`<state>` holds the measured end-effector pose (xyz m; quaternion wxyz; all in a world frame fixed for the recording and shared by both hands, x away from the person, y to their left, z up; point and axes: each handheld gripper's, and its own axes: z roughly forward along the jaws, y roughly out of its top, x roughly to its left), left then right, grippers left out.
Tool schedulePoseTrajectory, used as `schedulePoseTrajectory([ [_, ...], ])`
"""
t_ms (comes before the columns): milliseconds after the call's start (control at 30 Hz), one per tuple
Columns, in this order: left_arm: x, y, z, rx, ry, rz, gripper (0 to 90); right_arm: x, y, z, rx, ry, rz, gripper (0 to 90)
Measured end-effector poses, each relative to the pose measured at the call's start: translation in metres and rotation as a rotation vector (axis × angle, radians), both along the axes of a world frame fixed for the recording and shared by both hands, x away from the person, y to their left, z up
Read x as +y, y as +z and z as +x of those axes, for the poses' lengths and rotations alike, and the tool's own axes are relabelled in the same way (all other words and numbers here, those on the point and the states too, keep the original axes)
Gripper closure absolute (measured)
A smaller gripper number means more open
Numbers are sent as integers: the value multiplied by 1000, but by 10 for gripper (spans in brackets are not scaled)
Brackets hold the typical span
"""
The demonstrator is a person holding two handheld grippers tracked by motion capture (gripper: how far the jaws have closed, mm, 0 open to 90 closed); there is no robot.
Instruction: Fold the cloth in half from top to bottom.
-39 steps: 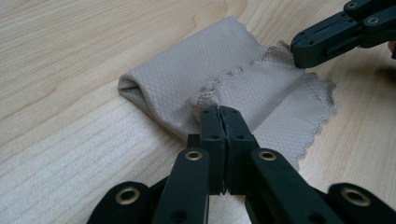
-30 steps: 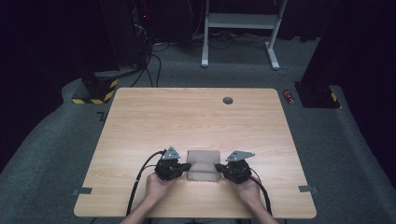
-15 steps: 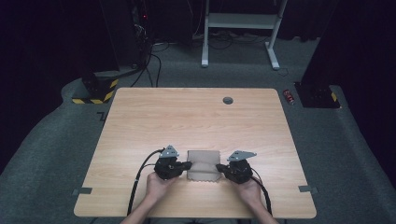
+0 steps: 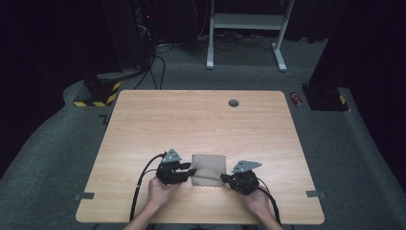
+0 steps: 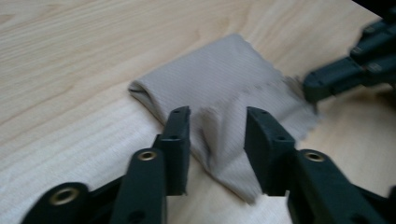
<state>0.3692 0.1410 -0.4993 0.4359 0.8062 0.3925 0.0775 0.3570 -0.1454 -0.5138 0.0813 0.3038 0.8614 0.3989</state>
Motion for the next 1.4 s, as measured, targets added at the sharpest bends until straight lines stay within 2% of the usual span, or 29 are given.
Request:
schedulePoseTrajectory([
  [67,-4,-1,5,13,-1,0,578,0,0,0,1,2,4,887],
  [133,-8,-2,7,23,-13,9,606,1,0,-1,-1,5,4,887],
  [333,-15,-3,8,45,-63,6,854,-2,-1,-2,-3,3,10,887],
  [433,-14,-1,4,41,-86,6,890,-3,-2,-3,1,1,12,886],
  [600,-11,1,-10,33,-114,1,892,-5,-1,-4,-4,-3,18,877],
  [767,-10,-9,-27,37,-142,24,890,-7,0,-7,-3,6,16,844],
  [867,-8,-14,-34,47,-148,20,884,-9,2,-9,3,10,18,815],
  [933,-6,-14,-37,49,-151,14,862,-13,3,-11,14,12,39,781],
  [1033,-2,-11,-42,42,-143,2,776,-21,8,-15,22,12,84,752],
  [1167,5,1,-43,4,-124,-33,731,-25,17,-18,11,10,115,750],
  [1300,4,9,-34,-12,-93,-43,713,-17,24,-14,-8,-19,105,765],
  [1400,-4,7,-22,-5,-59,0,674,-7,23,-3,-13,-63,73,770],
])
